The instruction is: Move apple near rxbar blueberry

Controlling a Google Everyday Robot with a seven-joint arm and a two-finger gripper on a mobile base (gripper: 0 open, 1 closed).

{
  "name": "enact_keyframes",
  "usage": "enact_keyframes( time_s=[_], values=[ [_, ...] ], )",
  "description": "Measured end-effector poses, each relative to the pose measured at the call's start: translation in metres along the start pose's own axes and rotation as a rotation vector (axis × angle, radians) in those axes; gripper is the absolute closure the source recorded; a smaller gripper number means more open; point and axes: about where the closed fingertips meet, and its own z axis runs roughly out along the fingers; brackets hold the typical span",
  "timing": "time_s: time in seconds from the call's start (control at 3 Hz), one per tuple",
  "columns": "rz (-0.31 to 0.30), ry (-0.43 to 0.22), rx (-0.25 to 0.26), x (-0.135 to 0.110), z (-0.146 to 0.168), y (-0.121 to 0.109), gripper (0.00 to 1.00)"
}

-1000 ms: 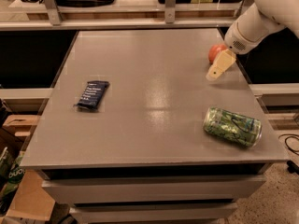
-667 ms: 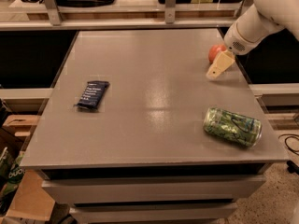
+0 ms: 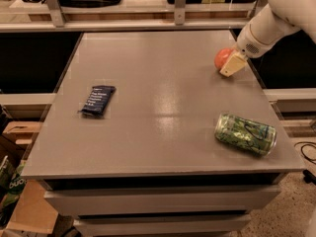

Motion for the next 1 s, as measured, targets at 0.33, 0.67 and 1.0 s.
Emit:
enact_keyframes(
  time_s=[0.33,0.67,1.0],
  values=[
    [-0.015,-0.012,0.005,-0.004,-0.005,0.0,0.87],
    [-0.051,-0.058,0.015,-0.017,-0.019,0.002,1.0],
    [-0.116,-0.133,0.001,-0.04,-0.034,0.015,1.0]
  ],
)
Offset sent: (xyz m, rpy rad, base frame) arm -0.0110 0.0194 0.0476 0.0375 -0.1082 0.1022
